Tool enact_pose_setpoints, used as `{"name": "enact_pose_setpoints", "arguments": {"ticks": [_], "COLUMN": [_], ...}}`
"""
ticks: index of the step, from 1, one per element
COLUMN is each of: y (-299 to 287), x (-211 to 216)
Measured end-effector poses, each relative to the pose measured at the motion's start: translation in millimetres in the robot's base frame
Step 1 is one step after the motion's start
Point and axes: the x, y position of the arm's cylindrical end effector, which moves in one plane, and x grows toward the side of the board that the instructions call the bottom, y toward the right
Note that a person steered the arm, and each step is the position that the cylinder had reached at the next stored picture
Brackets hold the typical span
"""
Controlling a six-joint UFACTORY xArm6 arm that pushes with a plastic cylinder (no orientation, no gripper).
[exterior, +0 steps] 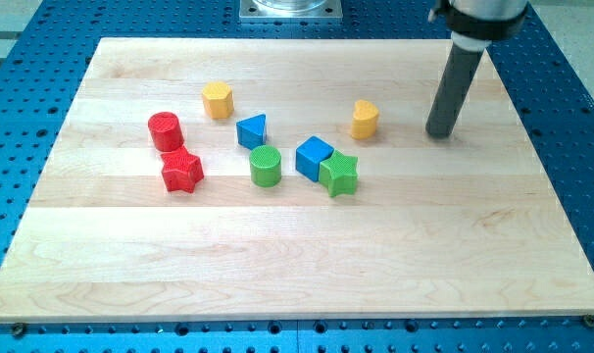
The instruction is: Slide the green star towards the heart
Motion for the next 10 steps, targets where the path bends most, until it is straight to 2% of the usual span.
{"name": "enact_pose_setpoints", "arguments": {"ticks": [1,2,3,4,5,6,7,8,10], "y": [-54,-121,-153,-90,-11,-12,-84,-154,-144], "x": [-8,-38,-50,-49,3,105,123,122,80]}}
